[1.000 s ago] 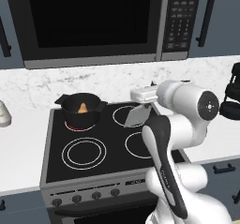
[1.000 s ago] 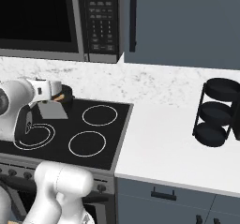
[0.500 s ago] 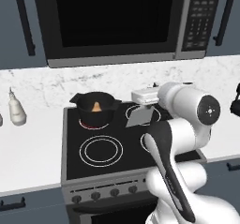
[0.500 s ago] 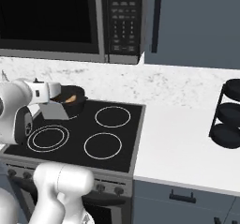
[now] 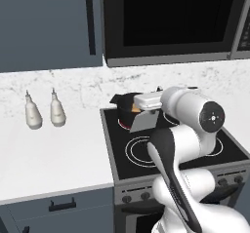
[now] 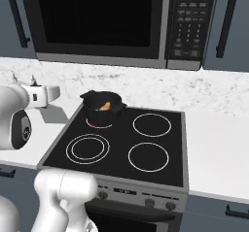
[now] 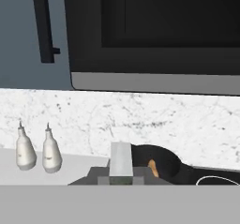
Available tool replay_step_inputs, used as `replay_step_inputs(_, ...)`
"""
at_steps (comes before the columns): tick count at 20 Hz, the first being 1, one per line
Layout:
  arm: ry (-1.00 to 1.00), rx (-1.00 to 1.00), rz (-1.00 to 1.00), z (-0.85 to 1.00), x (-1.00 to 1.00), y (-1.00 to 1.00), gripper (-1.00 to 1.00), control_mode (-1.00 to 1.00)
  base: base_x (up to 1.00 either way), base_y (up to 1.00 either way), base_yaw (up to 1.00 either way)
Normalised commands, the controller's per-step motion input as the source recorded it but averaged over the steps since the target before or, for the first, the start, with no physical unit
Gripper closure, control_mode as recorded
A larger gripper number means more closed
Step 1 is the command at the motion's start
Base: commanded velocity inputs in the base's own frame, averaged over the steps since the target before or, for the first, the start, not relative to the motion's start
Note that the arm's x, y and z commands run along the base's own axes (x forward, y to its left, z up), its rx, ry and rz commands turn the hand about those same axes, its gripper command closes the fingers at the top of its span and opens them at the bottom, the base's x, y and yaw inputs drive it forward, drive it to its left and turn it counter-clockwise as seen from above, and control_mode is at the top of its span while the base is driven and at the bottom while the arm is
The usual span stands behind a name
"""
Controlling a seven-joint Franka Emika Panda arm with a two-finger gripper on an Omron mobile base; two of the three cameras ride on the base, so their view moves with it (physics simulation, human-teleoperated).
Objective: Put the squash and garlic in the pot. Retrieve the spatula and lightly stir the vegetables in the pot.
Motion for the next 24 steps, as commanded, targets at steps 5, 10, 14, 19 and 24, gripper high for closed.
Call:
replay_step_inputs(5, 0.00, 0.00, 0.00, 0.00, 0.00, 0.00, 1.00, 1.00, 0.93, 0.00, -0.05)
replay_step_inputs(10, 0.00, 0.00, 0.00, 0.00, 0.00, 0.00, 1.00, 1.00, 0.42, -0.08, -0.04)
replay_step_inputs(14, 0.00, 0.00, -0.02, -0.15, 0.09, -0.34, 1.00, -1.00, 0.04, -0.16, -0.02)
replay_step_inputs(19, 0.00, 0.00, -0.03, -0.48, 0.48, -0.98, 1.00, -1.00, 0.00, 0.00, 0.00)
replay_step_inputs(24, 0.00, 0.00, 0.00, -0.42, 0.59, -0.72, 1.00, -1.00, 0.00, 0.00, 0.00)
